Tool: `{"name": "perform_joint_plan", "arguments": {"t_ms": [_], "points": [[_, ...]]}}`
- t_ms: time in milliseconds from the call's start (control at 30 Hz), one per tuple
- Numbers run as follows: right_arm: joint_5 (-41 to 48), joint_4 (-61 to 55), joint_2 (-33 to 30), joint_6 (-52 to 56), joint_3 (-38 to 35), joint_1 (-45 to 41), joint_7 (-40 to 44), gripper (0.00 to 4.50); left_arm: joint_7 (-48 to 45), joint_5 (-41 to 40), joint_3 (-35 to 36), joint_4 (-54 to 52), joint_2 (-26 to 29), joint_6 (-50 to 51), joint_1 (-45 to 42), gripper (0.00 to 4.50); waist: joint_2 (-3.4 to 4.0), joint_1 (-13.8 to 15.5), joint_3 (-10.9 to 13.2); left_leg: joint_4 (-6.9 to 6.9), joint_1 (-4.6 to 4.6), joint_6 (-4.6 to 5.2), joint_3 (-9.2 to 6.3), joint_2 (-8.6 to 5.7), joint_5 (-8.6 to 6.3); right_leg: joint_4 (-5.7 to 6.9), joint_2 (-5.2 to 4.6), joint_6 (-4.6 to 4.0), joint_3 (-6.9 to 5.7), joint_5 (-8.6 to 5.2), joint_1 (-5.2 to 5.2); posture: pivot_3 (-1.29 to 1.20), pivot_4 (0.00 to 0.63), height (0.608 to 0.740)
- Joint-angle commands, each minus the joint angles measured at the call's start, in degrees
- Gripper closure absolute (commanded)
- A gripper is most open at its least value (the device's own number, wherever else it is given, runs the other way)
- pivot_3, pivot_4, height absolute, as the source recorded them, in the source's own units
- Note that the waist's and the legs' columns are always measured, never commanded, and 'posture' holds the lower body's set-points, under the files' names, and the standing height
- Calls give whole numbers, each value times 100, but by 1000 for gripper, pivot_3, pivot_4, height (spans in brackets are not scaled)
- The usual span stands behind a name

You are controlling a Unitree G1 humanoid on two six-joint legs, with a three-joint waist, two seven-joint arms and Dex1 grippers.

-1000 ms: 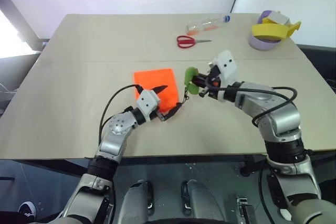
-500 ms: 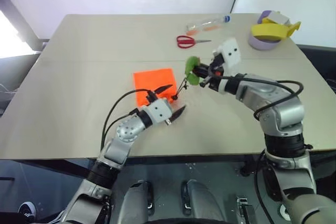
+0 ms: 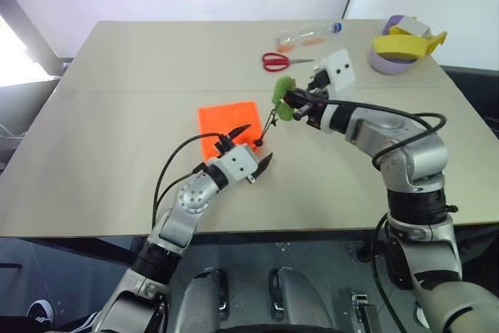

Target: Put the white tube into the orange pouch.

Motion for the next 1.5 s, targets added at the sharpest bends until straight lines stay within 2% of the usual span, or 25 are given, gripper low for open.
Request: {"name": "perform_joint_plan", "arguments": {"t_ms": [33, 167, 267, 400, 867, 933, 1000, 1033, 1333, 1500], "points": [[-32, -20, -7, -144, -27, -250, 14, 4500, 130, 134, 22, -278, -12, 313, 46, 65, 0, -1, 0, -1, 0, 0, 0, 0, 0, -1, 0, 0, 0, 0, 0, 0, 150, 740], [-67, 60, -7, -180, 19, -275, 45, 4500, 24, -4, -70, -294, -88, 353, 71, 65, 0, 0, 0, -8, 0, 0, 0, 0, 0, -2, 0, 1, 0, 0, -2, 0, 150, 740], [-81, 75, -17, -174, 55, -276, 92, 4500, -15, -22, -117, -339, -112, 268, 77, 742, 0, 2, 0, -13, 0, 0, 0, 0, 0, -6, 0, 0, 0, 0, -3, 0, 150, 740], [-83, 73, -27, -154, 73, -273, 122, 4500, 147, 125, -133, -426, -121, 180, 98, 2696, 0, 0, 0, -20, 0, 0, 0, 0, 0, -11, -1, 0, 0, 0, -4, 0, 150, 740], [-105, 26, -49, -160, 108, -218, 209, 4500, 60, -28, -140, -495, -130, 250, 121, 2696, 0, -1, 0, -28, 0, -1, 1, -1, 0, -13, -4, -1, 0, -1, -7, 0, 150, 740], [-92, -15, -47, -135, 94, -199, 199, 4500, 13, -68, -150, -506, -137, 261, 136, 3239, 0, -1, 0, -29, 0, -1, 1, -1, 0, -14, -4, -2, 0, -1, -7, 0, 150, 740], [-83, -53, -52, -115, 86, -179, 192, 4500, -16, -93, -147, -503, -157, 308, 148, 4099, 0, -1, 0, -29, 0, -1, 1, -1, 0, -15, -5, -2, 0, -1, -7, 0, 150, 740], [-77, -68, -55, -107, 80, -171, 191, 4500, -26, -113, -139, -497, -169, 340, 153, 4362, 0, -2, 0, -29, 0, -1, 1, -1, 0, -15, -5, -2, 1, -1, -7, 0, 150, 740], [-57, -74, -225, -92, -40, -87, 236, 4500, -422, -535, -32, -484, -42, 410, 139, 4361, 0, 0, 0, -31, 0, -1, 1, -1, -1, -16, -7, -3, 1, -2, -8, 0, 150, 740], [-173, 652, -303, -324, -797, -252, -275, 4500, -1223, -544, -312, -418, 500, 82, -59, 4361, 0, 5, 0, -34, -1, -3, 1, -1, -1, -18, -8, -7, 1, -2, -9, 0, 150, 740]]}}
